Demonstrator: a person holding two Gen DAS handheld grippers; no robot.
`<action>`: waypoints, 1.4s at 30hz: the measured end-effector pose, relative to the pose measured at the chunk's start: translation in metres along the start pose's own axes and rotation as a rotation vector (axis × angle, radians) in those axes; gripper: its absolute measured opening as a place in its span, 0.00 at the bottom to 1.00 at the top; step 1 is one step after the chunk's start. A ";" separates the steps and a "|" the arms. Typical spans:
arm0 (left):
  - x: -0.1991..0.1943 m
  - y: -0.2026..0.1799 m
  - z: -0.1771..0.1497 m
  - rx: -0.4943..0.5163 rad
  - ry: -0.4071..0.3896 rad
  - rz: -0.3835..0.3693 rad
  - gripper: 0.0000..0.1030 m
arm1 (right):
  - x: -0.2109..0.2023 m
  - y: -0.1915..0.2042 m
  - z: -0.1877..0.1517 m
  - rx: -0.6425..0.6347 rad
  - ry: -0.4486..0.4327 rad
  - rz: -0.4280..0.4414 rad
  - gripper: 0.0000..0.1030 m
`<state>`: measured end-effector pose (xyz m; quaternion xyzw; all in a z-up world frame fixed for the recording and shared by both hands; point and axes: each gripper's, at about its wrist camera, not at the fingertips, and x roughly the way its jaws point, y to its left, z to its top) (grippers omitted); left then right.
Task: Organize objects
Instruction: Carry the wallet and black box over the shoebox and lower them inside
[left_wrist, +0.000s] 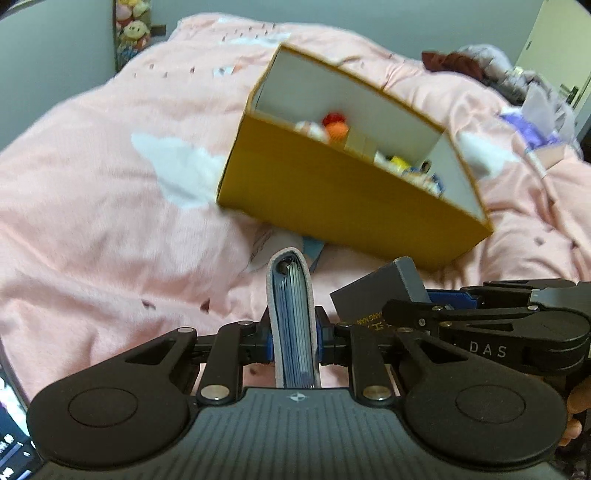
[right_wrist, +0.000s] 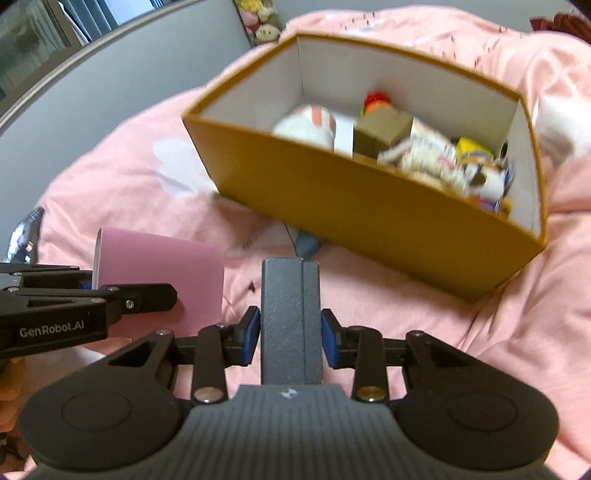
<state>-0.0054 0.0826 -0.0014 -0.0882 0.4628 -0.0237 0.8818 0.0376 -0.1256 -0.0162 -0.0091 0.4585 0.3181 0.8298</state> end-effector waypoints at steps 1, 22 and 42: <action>-0.006 -0.001 0.004 0.008 -0.017 -0.005 0.21 | -0.005 0.002 0.002 -0.006 -0.016 -0.001 0.36; -0.021 -0.039 0.144 0.194 -0.165 -0.095 0.20 | -0.069 -0.025 0.098 0.061 -0.358 0.050 0.36; 0.131 -0.056 0.232 0.345 0.059 0.110 0.20 | 0.073 -0.104 0.195 0.297 -0.220 0.074 0.35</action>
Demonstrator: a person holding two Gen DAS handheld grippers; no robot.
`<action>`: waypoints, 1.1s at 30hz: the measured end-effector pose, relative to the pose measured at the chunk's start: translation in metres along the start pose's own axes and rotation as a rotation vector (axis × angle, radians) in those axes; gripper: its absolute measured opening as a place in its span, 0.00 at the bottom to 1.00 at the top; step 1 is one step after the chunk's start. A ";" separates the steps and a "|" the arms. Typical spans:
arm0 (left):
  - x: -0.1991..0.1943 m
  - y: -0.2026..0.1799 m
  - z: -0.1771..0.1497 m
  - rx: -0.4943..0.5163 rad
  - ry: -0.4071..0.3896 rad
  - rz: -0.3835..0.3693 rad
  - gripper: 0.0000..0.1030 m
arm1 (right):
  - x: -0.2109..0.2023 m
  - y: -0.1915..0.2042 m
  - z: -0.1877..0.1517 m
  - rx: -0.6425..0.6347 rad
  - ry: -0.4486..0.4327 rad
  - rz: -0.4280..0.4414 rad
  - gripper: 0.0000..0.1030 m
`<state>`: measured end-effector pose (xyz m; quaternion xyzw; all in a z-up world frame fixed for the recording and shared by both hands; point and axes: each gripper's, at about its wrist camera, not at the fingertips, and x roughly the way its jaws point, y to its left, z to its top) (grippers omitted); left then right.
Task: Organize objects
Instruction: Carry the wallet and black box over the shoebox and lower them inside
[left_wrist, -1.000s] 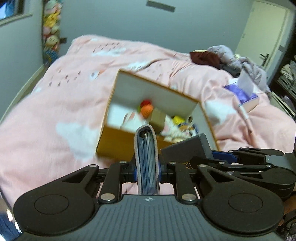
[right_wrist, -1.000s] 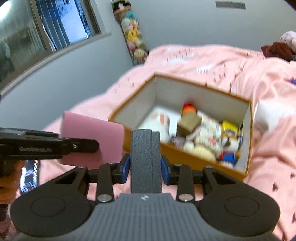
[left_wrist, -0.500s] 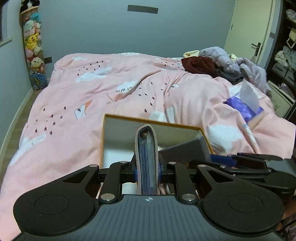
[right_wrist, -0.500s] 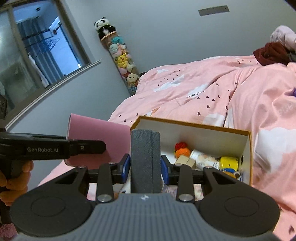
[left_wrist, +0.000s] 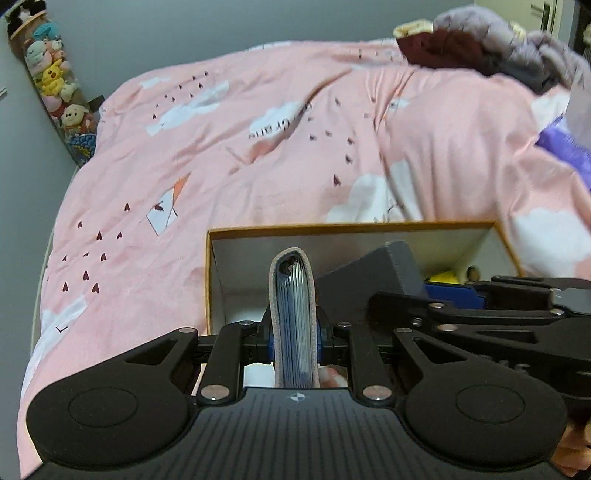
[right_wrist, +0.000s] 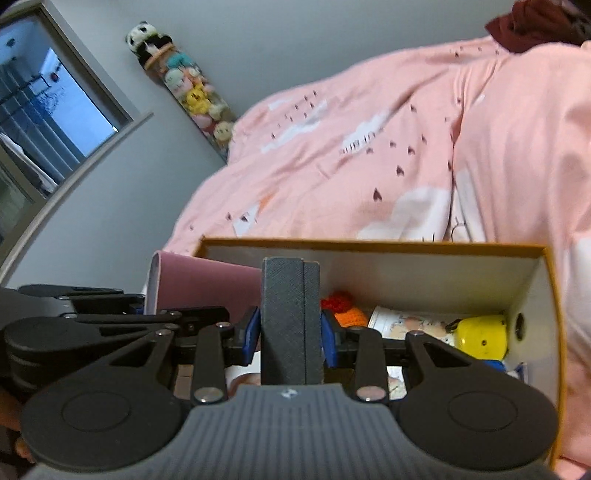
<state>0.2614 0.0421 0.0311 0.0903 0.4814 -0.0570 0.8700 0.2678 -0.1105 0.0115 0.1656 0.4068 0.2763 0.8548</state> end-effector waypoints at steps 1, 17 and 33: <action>0.004 0.000 0.000 0.010 0.012 0.016 0.20 | 0.008 -0.002 0.000 0.008 0.014 -0.004 0.35; 0.027 0.007 -0.002 0.028 0.073 0.060 0.20 | 0.052 -0.012 0.001 0.063 0.086 0.004 0.36; 0.019 0.012 -0.005 -0.012 0.059 -0.002 0.22 | 0.040 -0.017 0.000 0.109 0.094 0.037 0.42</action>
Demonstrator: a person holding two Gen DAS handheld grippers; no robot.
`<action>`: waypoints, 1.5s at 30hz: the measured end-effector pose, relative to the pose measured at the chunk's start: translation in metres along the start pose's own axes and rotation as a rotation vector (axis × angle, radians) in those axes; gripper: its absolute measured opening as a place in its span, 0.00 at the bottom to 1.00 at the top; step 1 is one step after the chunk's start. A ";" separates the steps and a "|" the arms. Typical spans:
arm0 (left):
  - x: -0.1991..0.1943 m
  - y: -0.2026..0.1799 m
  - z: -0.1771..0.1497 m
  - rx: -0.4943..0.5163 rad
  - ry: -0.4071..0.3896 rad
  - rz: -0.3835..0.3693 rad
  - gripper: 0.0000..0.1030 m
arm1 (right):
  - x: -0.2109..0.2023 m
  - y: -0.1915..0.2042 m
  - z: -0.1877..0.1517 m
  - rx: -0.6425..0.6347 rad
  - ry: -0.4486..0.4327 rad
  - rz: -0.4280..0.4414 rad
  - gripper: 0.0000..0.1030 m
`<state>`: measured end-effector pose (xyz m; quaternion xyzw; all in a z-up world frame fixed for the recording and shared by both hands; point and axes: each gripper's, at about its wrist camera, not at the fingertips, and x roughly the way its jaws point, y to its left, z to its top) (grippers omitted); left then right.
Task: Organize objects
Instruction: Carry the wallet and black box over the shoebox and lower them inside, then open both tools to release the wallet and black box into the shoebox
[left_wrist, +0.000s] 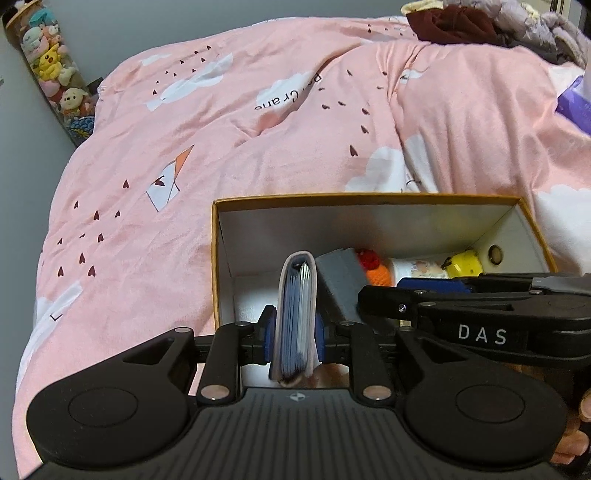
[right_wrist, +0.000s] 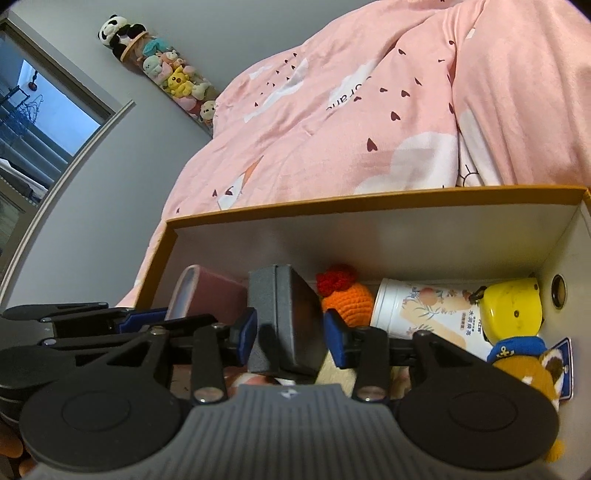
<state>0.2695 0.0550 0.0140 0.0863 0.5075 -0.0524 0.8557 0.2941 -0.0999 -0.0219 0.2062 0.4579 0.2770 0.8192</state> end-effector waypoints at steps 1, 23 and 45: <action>-0.003 0.000 0.000 -0.001 -0.002 -0.011 0.22 | -0.002 0.000 0.000 0.001 0.003 0.006 0.42; -0.025 -0.005 -0.005 -0.095 -0.061 -0.140 0.19 | -0.039 0.008 -0.015 -0.065 -0.044 -0.055 0.25; -0.190 -0.053 -0.118 -0.007 -0.614 0.048 0.62 | -0.214 0.065 -0.131 -0.478 -0.491 -0.281 0.76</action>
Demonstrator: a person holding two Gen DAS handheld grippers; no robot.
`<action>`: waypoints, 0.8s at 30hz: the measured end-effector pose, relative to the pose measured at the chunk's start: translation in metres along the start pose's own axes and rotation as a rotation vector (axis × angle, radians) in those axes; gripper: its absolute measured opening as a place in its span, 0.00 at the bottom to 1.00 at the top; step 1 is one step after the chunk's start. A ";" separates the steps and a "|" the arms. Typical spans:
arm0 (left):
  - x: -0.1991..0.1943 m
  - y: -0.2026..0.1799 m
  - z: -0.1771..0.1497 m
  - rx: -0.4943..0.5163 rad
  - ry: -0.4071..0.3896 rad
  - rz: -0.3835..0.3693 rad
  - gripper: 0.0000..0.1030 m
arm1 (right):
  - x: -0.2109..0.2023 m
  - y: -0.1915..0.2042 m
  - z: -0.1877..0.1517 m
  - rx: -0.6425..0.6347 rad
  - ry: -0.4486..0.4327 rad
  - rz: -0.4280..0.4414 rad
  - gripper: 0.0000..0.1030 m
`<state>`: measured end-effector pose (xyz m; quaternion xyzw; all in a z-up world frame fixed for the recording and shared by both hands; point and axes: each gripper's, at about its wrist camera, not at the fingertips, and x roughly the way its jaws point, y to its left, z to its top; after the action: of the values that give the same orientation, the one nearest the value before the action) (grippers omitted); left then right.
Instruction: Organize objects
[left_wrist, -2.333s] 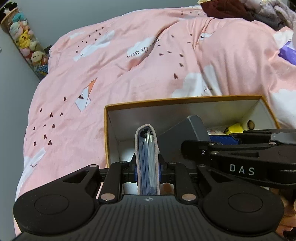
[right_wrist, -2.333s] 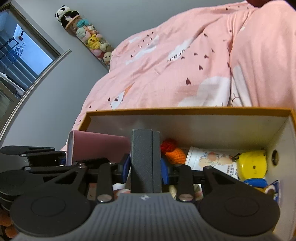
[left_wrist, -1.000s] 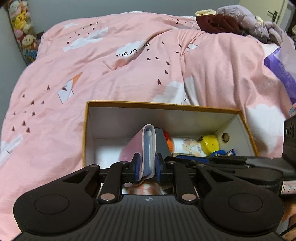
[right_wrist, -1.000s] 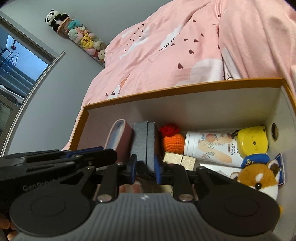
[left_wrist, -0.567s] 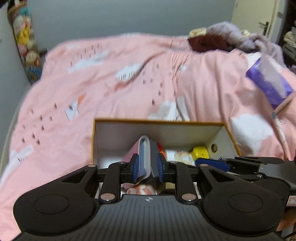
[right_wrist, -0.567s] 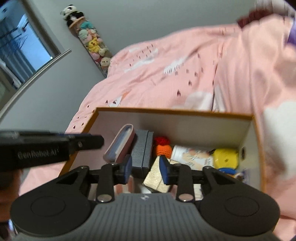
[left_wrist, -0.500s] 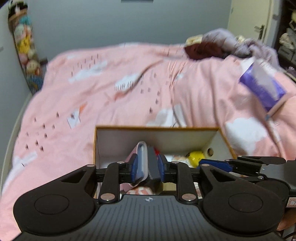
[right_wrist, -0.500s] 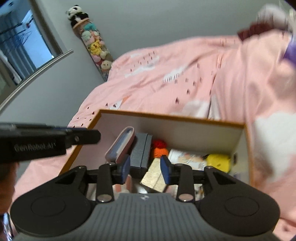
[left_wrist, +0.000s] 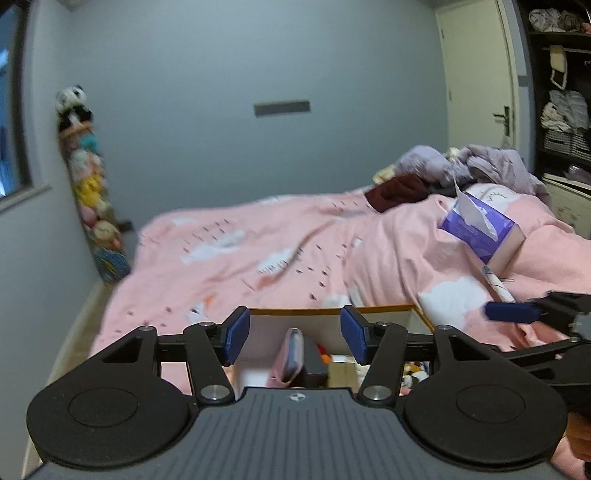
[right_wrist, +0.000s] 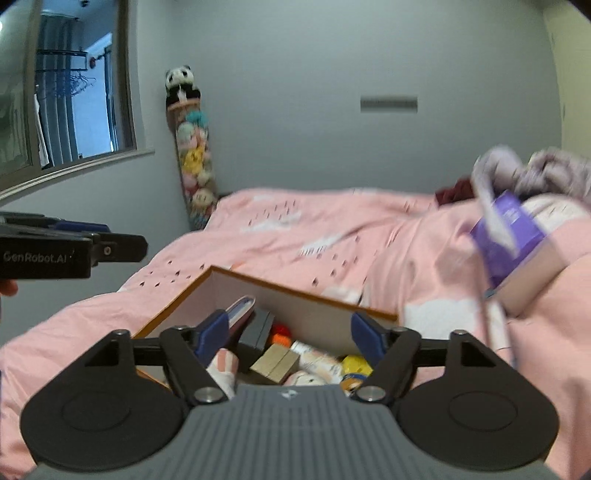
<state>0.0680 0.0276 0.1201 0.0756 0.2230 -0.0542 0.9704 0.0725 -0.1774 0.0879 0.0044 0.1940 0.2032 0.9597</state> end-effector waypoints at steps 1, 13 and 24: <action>-0.004 -0.002 -0.005 -0.004 -0.009 0.017 0.62 | -0.008 0.003 -0.006 -0.018 -0.028 -0.024 0.77; -0.004 -0.022 -0.082 -0.055 0.055 0.072 0.62 | -0.031 0.007 -0.058 -0.002 -0.058 -0.118 0.85; 0.003 -0.028 -0.139 -0.074 0.150 0.141 0.62 | -0.006 0.004 -0.103 -0.012 -0.004 -0.162 0.87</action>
<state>0.0073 0.0239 -0.0081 0.0592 0.2909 0.0281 0.9545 0.0270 -0.1833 -0.0048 -0.0165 0.1905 0.1258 0.9735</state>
